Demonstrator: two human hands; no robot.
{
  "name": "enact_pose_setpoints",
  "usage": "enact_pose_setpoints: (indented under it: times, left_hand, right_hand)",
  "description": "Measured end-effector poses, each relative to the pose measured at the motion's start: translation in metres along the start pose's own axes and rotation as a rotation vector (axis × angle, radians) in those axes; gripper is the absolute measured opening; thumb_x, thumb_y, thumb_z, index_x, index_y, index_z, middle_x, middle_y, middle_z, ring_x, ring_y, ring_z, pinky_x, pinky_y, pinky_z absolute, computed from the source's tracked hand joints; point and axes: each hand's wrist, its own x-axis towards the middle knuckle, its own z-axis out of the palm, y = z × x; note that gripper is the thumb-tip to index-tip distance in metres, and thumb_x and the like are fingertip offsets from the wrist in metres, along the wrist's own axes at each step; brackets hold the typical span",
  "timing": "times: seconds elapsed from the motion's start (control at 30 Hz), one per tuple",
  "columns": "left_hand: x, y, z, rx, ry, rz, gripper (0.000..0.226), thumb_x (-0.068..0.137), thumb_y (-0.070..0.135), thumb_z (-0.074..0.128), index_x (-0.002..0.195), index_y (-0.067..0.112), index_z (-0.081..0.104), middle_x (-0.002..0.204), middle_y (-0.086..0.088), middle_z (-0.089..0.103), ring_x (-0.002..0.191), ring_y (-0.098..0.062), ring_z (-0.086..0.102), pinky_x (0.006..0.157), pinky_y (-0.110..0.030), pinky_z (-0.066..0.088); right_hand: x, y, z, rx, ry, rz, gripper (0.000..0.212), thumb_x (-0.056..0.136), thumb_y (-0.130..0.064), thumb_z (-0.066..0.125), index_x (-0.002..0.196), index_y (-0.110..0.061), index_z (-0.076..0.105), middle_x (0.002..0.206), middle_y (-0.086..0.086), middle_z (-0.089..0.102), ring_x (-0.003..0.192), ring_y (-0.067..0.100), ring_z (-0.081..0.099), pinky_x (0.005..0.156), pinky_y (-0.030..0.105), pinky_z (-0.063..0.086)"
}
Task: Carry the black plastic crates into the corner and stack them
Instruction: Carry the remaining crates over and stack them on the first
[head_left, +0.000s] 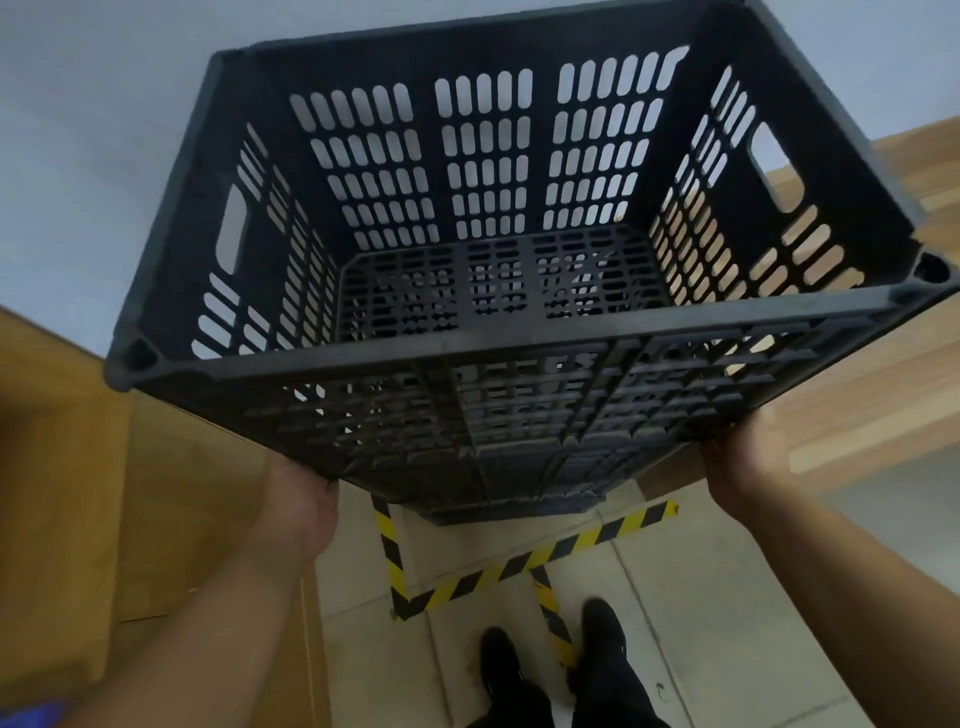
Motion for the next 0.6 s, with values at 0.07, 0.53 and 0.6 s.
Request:
enact_pose_setpoints:
  times: [0.07, 0.53, 0.6]
  left_hand:
    - [-0.011, 0.0, 0.005, 0.012, -0.019, 0.005, 0.034, 0.113, 0.028, 0.04, 0.119, 0.026, 0.074, 0.127, 0.0, 0.078, 0.126, -0.018, 0.069, 0.114, -0.038, 0.046]
    - [-0.024, -0.02, 0.036, -0.162, 0.033, 0.007, 0.045, 0.107, 0.053, 0.041, 0.114, 0.032, 0.08, 0.144, -0.007, 0.072, 0.137, -0.028, 0.061, 0.124, -0.051, 0.04]
    - [-0.016, -0.017, 0.034, -0.19, -0.006, 0.021, 0.041, 0.103, 0.051, 0.046, 0.112, 0.028, 0.079, 0.152, -0.018, 0.063, 0.137, -0.034, 0.06, 0.123, -0.053, 0.038]
  right_hand:
    - [0.006, -0.004, -0.005, 0.123, -0.056, 0.071, 0.033, 0.102, -0.034, 0.053, 0.125, -0.013, 0.066, 0.12, 0.011, 0.071, 0.113, 0.03, 0.068, 0.093, 0.044, 0.059]
    - [0.06, -0.054, 0.014, -0.215, -0.097, 0.088, 0.037, 0.096, -0.039, 0.055, 0.121, -0.014, 0.067, 0.111, 0.012, 0.072, 0.102, 0.031, 0.07, 0.092, 0.051, 0.057]
    - [0.042, -0.06, 0.016, -0.245, -0.102, 0.099, 0.036, 0.101, -0.038, 0.049, 0.124, -0.013, 0.062, 0.11, 0.013, 0.069, 0.102, 0.032, 0.067, 0.091, 0.05, 0.055]
